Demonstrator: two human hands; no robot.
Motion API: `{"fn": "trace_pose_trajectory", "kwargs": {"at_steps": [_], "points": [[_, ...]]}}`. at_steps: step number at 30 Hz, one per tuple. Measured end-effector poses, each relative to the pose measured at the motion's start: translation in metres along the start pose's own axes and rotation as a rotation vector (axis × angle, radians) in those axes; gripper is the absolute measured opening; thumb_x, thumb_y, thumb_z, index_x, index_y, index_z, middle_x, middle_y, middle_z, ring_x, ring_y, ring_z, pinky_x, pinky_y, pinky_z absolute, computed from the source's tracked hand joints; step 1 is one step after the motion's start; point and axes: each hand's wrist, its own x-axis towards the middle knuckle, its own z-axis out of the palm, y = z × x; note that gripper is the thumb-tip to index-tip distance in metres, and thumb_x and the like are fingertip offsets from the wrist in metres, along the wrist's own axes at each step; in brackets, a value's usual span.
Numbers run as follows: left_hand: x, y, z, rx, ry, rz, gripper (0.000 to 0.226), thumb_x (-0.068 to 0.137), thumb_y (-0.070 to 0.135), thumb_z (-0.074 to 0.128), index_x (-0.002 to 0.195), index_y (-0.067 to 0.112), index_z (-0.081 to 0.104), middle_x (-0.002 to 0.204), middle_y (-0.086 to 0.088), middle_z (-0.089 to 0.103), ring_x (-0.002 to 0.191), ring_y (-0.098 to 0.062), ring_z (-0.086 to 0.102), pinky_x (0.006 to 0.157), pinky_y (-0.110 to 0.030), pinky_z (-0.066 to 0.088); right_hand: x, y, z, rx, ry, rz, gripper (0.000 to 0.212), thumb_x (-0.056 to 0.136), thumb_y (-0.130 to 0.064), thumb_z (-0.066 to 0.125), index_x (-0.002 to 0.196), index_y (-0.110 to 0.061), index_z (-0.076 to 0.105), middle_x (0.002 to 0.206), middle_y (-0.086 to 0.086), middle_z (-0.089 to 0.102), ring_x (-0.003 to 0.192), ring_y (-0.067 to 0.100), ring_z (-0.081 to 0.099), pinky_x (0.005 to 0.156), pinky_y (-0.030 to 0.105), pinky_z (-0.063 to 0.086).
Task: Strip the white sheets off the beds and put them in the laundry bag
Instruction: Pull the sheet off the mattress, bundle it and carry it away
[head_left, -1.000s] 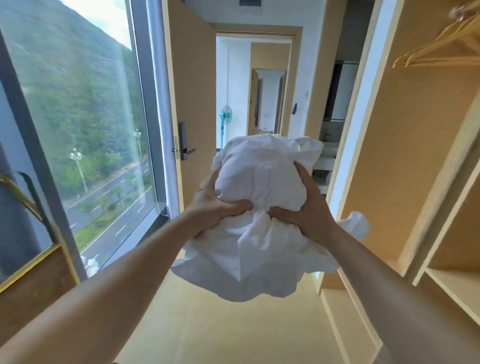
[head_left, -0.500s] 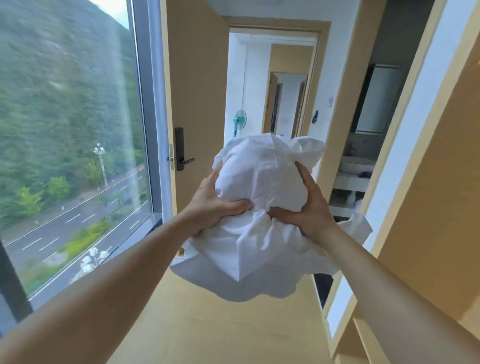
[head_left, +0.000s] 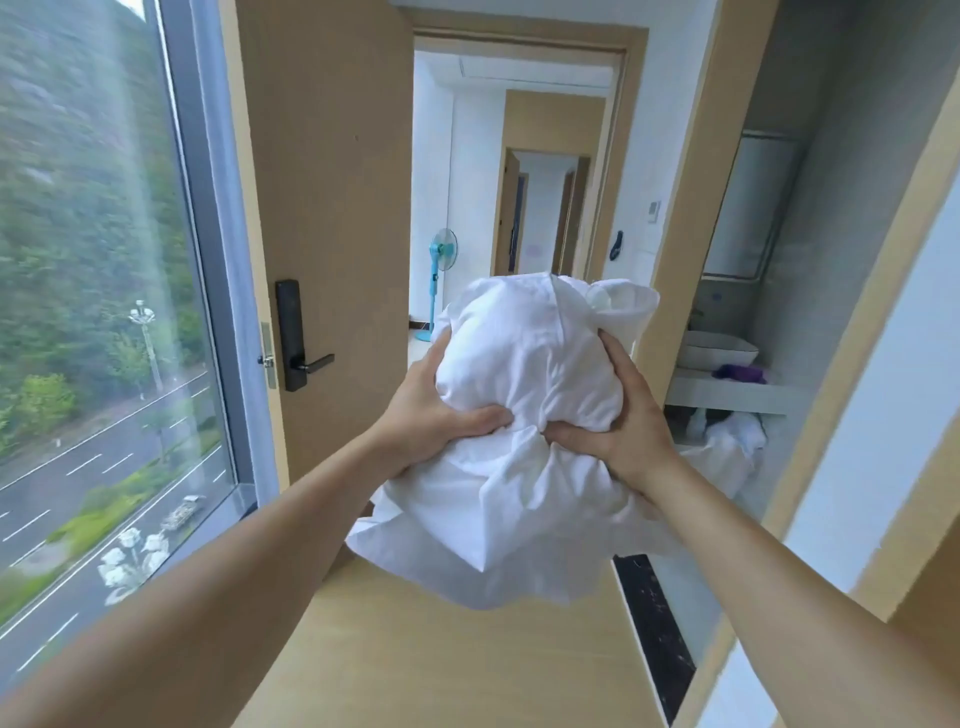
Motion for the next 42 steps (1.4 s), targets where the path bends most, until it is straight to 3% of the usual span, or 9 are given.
{"fn": "trace_pose_trajectory", "kwargs": {"at_steps": [6, 19, 33, 42], "points": [[0.116, -0.054, 0.027, 0.006, -0.053, -0.004, 0.13, 0.037, 0.074, 0.087, 0.149, 0.053, 0.024, 0.147, 0.015, 0.043, 0.135, -0.009, 0.044, 0.114, -0.042, 0.037, 0.091, 0.077, 0.001, -0.002, 0.03, 0.041, 0.128, 0.035, -0.075, 0.088, 0.146, -0.055, 0.027, 0.151, -0.019, 0.038, 0.138, 0.01, 0.041, 0.112, 0.049, 0.04], [0.352, -0.147, 0.065, 0.033, 0.063, 0.018, 0.124, 0.044, 0.067, 0.089, 0.15, 0.046, 0.029, 0.146, 0.016, 0.046, 0.135, -0.008, 0.044, 0.113, -0.042, 0.038, 0.334, 0.237, 0.011, 0.052, -0.056, -0.056, 0.127, 0.039, -0.071, 0.09, 0.147, -0.055, 0.026, 0.15, -0.015, 0.039, 0.139, 0.014, 0.041, 0.111, 0.05, 0.04], [0.601, -0.326, 0.066, 0.039, 0.027, -0.103, 0.135, 0.035, 0.075, 0.087, 0.152, 0.046, 0.025, 0.149, 0.016, 0.041, 0.137, -0.008, 0.042, 0.115, -0.041, 0.036, 0.556, 0.41, 0.096, 0.008, -0.039, -0.009, 0.126, 0.04, -0.072, 0.087, 0.149, -0.05, 0.027, 0.152, -0.022, 0.035, 0.14, 0.007, 0.037, 0.114, 0.048, 0.037], [0.734, -0.441, 0.079, 0.068, -0.065, -0.177, 0.126, 0.044, 0.067, 0.089, 0.15, 0.049, 0.024, 0.148, 0.019, 0.04, 0.137, -0.006, 0.04, 0.115, -0.04, 0.035, 0.664, 0.543, 0.154, 0.019, -0.038, 0.11, 0.126, 0.039, -0.074, 0.087, 0.148, -0.053, 0.027, 0.153, -0.019, 0.035, 0.141, 0.007, 0.036, 0.114, 0.047, 0.037]]}}
